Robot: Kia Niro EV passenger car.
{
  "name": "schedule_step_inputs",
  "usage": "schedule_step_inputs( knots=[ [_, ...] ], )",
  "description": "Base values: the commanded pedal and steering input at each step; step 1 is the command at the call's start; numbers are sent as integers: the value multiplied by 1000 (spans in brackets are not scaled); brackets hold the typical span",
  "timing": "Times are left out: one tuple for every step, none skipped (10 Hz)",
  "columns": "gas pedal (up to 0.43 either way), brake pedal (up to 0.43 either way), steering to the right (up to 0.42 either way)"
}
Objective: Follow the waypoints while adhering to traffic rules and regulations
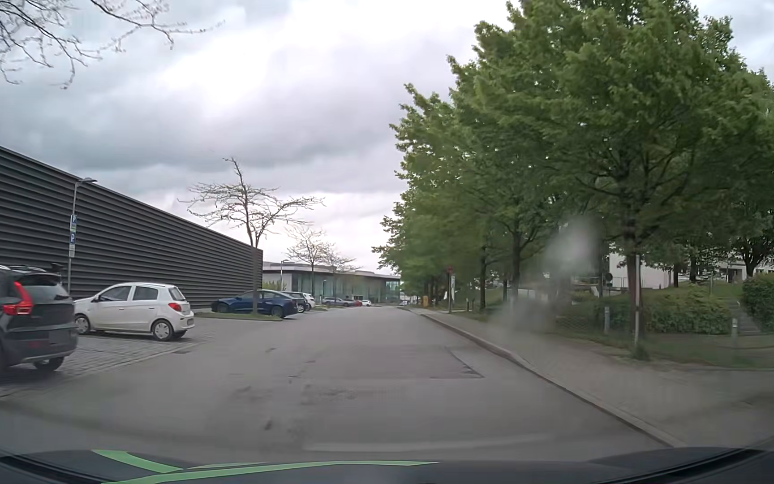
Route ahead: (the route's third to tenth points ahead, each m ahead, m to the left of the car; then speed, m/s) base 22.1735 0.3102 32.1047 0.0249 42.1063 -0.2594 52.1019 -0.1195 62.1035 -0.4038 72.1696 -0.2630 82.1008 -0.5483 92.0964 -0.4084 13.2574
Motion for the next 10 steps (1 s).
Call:
schedule_step_inputs(
  knots=[
    [98,0,0],
    [87,0,0],
    [87,0,0],
    [87,0,0],
    [79,0,0],
    [79,0,0],
    [79,0,0],
    [79,0,1],
    [79,0,1],
    [79,0,1]
  ],
)
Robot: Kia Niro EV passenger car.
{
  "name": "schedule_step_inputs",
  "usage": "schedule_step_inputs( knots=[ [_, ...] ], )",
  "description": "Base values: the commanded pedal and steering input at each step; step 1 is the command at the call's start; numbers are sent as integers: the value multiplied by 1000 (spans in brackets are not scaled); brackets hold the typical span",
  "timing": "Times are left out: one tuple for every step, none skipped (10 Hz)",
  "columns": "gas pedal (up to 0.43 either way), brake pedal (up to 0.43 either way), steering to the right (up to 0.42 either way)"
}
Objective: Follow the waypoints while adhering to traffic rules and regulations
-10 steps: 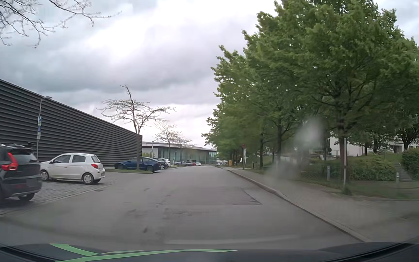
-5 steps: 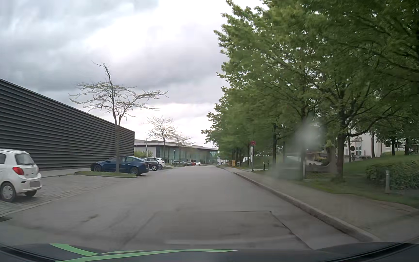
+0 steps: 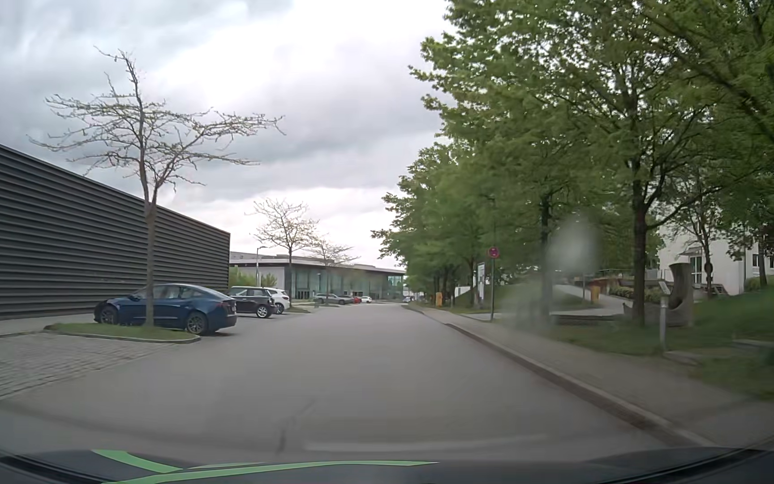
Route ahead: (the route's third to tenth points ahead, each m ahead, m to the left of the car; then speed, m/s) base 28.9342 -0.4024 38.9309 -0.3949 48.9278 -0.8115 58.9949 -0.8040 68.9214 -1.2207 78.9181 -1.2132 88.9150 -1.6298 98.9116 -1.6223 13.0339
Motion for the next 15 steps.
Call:
schedule_step_inputs(
  knots=[
    [67,0,1],
    [67,0,1],
    [67,0,1],
    [67,0,1],
    [67,0,3],
    [67,0,5],
    [67,0,6],
    [59,0,6],
    [59,0,5],
    [59,0,5],
    [59,0,4],
    [59,0,3],
    [59,0,2],
    [59,0,2],
    [59,0,2]
  ],
)
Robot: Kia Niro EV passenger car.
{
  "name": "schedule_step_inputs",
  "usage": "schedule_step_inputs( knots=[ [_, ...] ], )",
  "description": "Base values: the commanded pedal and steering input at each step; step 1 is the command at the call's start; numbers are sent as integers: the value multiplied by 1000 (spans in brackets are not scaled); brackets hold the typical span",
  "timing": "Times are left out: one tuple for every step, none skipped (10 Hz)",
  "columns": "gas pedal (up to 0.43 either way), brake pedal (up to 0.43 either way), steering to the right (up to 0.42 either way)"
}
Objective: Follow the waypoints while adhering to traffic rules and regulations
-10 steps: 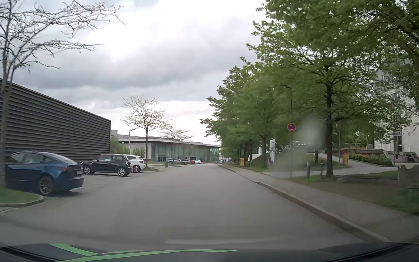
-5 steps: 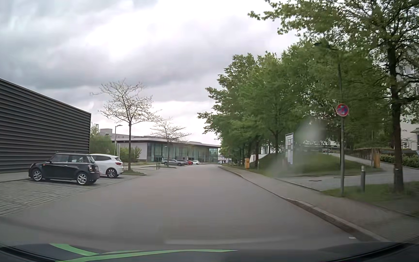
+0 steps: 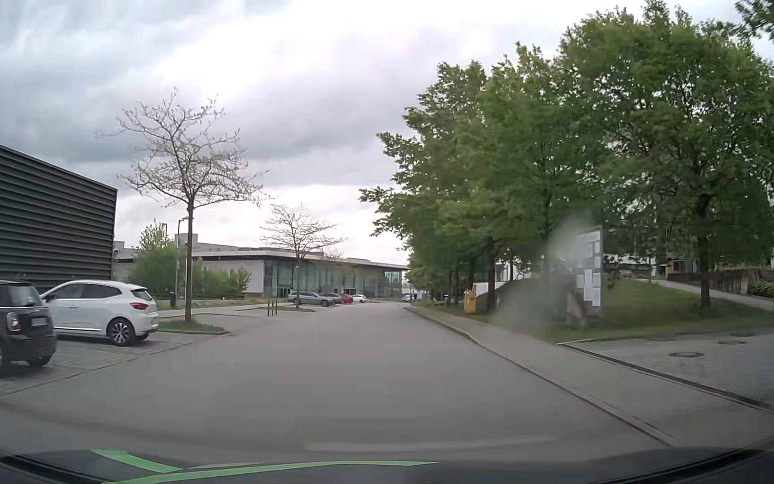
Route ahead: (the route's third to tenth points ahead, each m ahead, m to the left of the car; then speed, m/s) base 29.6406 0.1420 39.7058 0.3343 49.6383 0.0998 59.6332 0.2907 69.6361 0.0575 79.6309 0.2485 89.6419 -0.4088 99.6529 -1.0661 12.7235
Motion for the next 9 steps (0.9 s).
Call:
schedule_step_inputs(
  knots=[
    [59,0,1],
    [59,0,1],
    [59,0,1],
    [59,0,0],
    [59,0,-1],
    [59,0,-3],
    [59,0,-4],
    [59,0,-3],
    [59,0,-3]
  ],
)
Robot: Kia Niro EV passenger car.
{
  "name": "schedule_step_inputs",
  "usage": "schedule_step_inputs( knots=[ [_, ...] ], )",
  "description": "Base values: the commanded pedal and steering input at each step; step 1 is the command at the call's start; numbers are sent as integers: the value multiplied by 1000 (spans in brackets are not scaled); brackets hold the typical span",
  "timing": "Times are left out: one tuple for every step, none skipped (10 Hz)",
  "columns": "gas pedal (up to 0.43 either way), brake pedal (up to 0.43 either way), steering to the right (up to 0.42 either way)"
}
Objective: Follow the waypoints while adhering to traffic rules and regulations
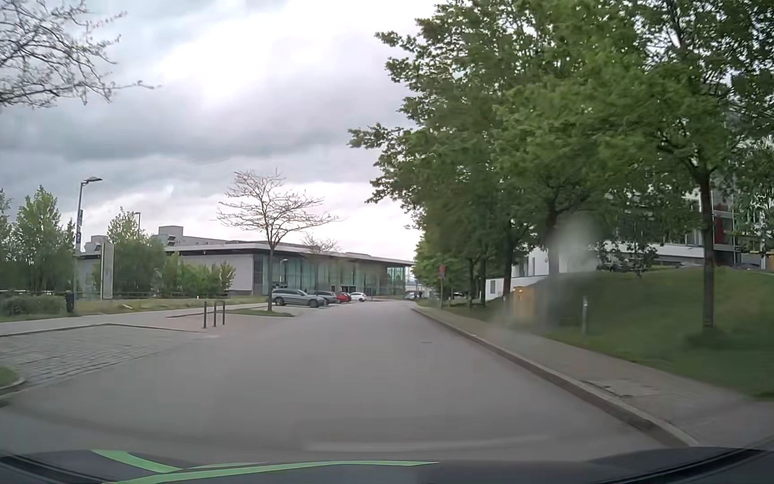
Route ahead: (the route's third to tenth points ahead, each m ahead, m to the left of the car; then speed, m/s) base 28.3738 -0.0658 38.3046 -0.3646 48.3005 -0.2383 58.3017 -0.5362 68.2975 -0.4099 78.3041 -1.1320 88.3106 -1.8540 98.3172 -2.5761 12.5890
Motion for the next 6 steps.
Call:
schedule_step_inputs(
  knots=[
    [59,0,-3],
    [59,0,-3],
    [59,0,-4],
    [47,0,-3],
    [47,0,-3],
    [47,0,-3]
  ],
)
